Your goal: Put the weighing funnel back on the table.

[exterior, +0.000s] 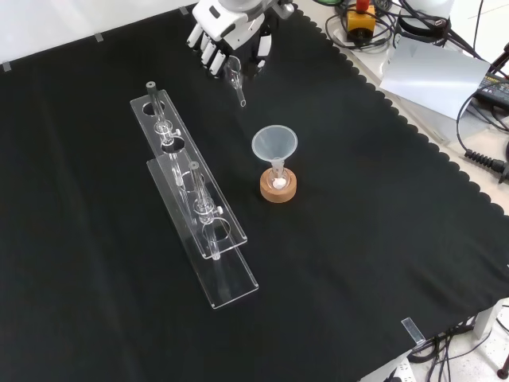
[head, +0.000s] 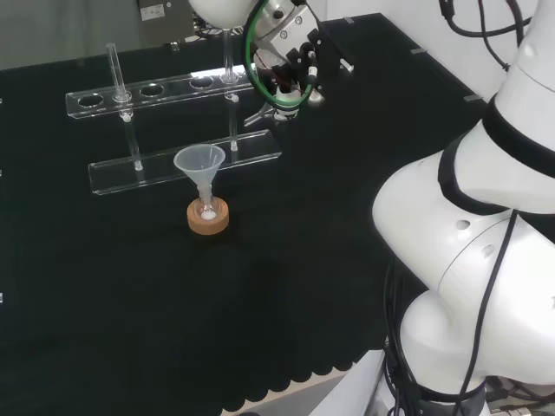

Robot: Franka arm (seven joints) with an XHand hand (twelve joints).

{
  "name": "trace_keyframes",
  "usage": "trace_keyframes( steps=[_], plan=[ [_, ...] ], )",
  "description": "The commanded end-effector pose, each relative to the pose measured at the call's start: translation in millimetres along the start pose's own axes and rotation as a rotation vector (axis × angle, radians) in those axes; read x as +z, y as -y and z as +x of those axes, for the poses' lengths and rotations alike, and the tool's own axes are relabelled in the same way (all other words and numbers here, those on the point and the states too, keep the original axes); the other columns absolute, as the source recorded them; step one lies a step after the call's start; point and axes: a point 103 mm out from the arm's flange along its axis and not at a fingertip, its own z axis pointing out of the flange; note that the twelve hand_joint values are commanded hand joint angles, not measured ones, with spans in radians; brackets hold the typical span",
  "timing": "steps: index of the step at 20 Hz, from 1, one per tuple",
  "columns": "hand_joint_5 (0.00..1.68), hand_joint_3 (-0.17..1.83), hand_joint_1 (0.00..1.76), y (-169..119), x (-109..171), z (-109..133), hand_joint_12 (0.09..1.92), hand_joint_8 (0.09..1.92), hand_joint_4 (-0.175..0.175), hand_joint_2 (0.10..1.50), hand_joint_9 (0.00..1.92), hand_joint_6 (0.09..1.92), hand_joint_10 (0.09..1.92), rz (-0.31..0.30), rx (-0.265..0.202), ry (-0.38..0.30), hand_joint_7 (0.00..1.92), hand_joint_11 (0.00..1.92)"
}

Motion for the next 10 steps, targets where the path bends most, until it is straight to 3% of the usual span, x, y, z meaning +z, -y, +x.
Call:
trace_keyframes(
  steps=[1,10],
  plan=[
    [1.06,0.75,1.07,-1.0,-13.9,13.1,1.21,0.71,0.152,0.72,1.06,1.07,0.50,-0.095,-0.041,-0.023,0.78,0.64],
    [1.06,0.75,1.07,-8.2,3.2,13.9,1.21,0.71,0.151,0.72,1.06,1.07,0.50,-0.110,-0.046,-0.057,0.78,0.63]
  ],
)
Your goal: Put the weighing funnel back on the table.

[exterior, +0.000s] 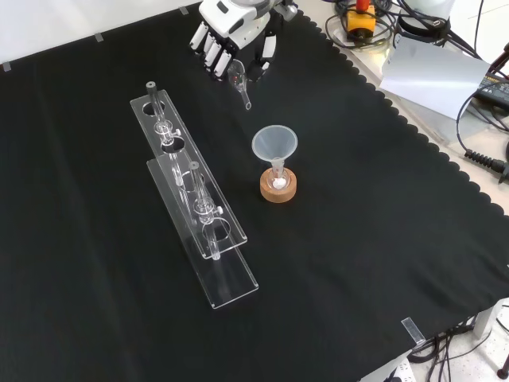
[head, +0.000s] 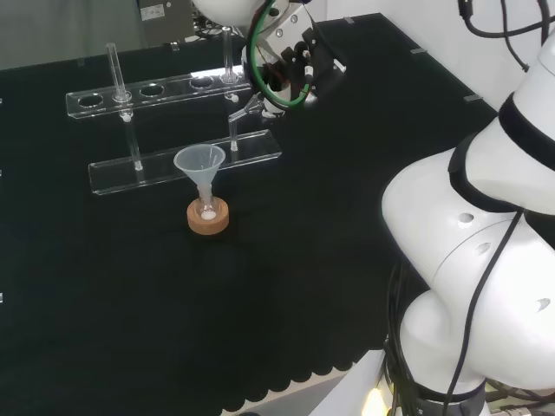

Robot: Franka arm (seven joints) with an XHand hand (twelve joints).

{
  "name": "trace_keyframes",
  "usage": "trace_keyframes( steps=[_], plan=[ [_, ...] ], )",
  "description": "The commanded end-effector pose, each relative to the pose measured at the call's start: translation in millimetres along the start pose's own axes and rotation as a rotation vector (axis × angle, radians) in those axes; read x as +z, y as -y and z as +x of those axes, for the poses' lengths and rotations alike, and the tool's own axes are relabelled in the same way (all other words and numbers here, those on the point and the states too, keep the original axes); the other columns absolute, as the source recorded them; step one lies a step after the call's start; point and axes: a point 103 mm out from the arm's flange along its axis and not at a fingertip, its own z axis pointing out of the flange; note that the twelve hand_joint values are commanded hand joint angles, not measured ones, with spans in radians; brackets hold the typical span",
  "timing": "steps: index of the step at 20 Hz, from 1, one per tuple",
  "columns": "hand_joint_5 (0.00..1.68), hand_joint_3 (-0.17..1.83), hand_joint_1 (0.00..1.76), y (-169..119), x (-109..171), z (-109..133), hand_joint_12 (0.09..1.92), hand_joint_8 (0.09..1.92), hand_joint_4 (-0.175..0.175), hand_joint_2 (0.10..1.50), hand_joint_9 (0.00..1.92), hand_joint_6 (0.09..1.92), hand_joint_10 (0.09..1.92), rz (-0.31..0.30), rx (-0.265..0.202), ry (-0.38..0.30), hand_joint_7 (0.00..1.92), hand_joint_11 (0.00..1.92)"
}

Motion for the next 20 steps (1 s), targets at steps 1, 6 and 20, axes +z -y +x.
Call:
trace_keyframes(
  steps=[1,6,20],
  plan=[
    [1.06,0.75,1.07,-6.7,18.6,2.6,1.21,0.71,0.151,0.72,1.06,1.07,0.50,-0.016,-0.003,-0.030,0.78,0.63],
    [1.06,0.75,1.07,-14.0,38.4,-0.1,1.21,0.71,0.149,0.72,1.06,1.07,0.50,-0.031,-0.001,-0.072,0.78,0.63],
    [1.06,0.74,1.07,-43.4,102.2,-2.4,1.21,0.71,0.141,0.72,1.07,1.08,0.50,-0.068,-0.025,-0.203,0.77,0.64]
  ],
)
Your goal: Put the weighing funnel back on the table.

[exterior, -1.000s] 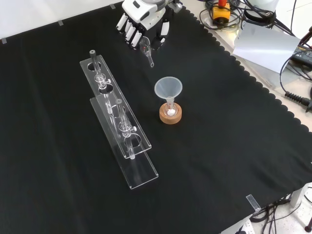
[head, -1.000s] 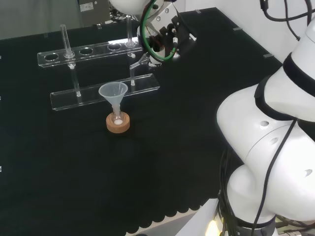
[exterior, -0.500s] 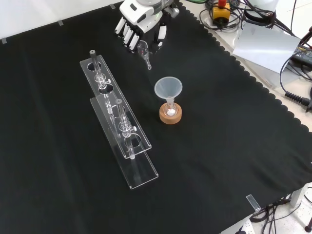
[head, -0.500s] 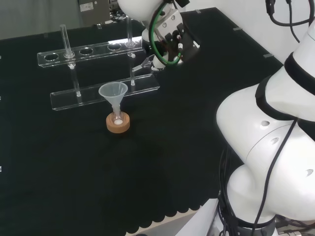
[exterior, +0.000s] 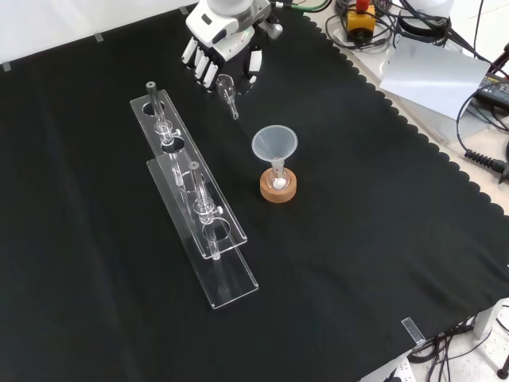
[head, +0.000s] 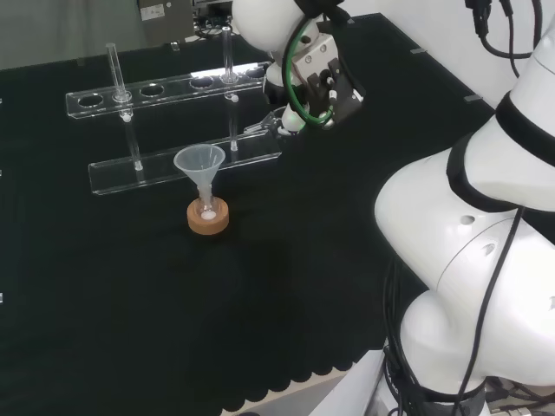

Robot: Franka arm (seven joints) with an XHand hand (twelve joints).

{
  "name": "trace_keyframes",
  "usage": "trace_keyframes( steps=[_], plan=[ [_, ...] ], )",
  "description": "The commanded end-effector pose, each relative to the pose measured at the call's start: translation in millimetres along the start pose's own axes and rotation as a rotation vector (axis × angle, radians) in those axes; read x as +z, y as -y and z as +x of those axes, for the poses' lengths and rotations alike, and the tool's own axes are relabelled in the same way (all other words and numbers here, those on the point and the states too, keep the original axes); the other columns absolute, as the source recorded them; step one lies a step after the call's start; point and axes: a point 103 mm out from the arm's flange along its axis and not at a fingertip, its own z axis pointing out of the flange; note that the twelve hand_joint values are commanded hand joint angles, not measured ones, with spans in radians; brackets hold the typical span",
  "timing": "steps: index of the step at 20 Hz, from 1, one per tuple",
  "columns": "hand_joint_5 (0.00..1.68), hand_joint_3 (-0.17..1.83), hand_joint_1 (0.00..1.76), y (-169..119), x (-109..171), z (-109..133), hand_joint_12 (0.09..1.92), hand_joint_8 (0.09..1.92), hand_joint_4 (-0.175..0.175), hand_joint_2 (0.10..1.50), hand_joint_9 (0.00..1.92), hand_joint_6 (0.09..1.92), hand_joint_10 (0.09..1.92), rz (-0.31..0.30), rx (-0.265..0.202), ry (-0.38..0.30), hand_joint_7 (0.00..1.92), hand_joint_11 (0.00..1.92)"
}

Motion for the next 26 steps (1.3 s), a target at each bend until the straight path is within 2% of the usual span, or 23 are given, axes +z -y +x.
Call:
trace_keyframes(
  steps=[1,10,26],
  plan=[
    [1.06,0.74,1.07,-21.6,36.5,8.6,1.21,0.71,0.140,0.72,1.07,1.08,0.50,-0.035,-0.046,-0.080,0.77,0.64],
    [1.06,0.74,1.07,-40.3,69.7,3.4,1.20,0.71,0.133,0.72,1.07,1.08,0.50,-0.030,-0.059,-0.141,0.77,0.65],
    [1.05,0.73,1.08,-56.0,118.5,12.6,1.19,0.72,0.117,0.73,1.07,1.08,0.50,-0.038,-0.075,-0.227,0.77,0.66]
  ],
)
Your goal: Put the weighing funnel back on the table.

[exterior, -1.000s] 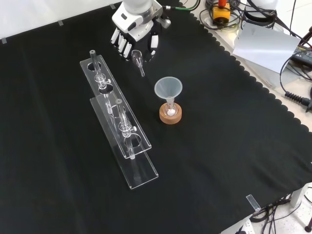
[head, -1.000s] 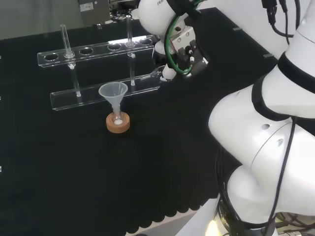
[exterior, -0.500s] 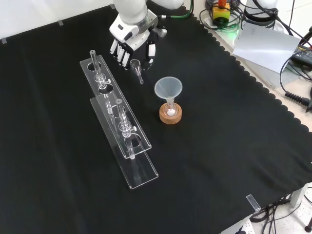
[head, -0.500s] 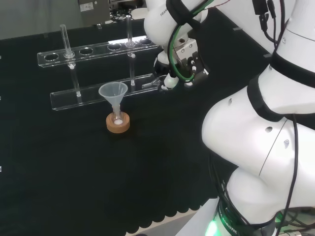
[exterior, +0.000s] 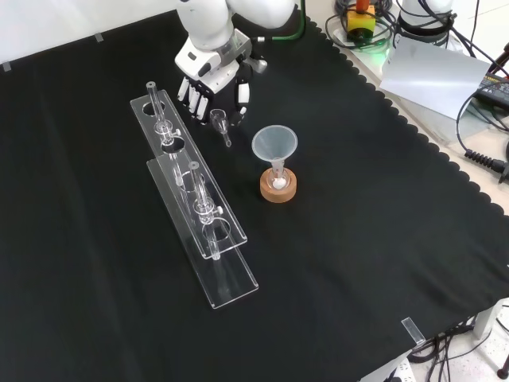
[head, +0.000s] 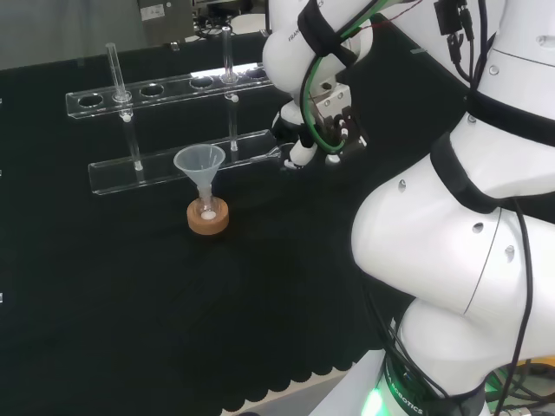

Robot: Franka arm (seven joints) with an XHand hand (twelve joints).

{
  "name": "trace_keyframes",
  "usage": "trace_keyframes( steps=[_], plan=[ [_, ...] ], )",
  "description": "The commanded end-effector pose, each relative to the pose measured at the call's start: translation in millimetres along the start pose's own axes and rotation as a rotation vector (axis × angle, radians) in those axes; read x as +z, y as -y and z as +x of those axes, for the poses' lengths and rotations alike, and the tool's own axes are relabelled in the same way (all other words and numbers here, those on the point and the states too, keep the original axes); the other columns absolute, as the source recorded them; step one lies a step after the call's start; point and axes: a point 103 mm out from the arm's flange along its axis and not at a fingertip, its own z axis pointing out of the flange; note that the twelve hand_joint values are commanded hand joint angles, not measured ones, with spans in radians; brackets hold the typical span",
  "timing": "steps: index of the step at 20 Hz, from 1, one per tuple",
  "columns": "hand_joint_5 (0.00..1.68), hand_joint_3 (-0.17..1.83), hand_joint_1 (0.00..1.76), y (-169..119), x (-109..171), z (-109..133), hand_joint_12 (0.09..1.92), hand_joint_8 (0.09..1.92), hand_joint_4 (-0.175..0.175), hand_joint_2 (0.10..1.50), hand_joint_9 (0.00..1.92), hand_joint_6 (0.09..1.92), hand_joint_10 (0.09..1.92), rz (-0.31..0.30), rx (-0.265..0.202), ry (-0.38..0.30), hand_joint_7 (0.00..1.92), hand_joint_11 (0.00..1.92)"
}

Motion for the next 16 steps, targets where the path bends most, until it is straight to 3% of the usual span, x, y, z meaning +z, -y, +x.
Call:
trace_keyframes(
  steps=[1,16],
  plan=[
    [1.05,0.73,1.08,-11.6,21.8,6.4,1.19,0.72,0.117,0.73,1.07,1.08,0.50,-0.017,-0.017,-0.045,0.77,0.66],
    [1.05,0.72,1.08,-19.8,50.8,6.3,1.19,0.72,0.103,0.74,1.07,1.08,0.50,0.003,-0.021,-0.069,0.77,0.68]
  ],
)
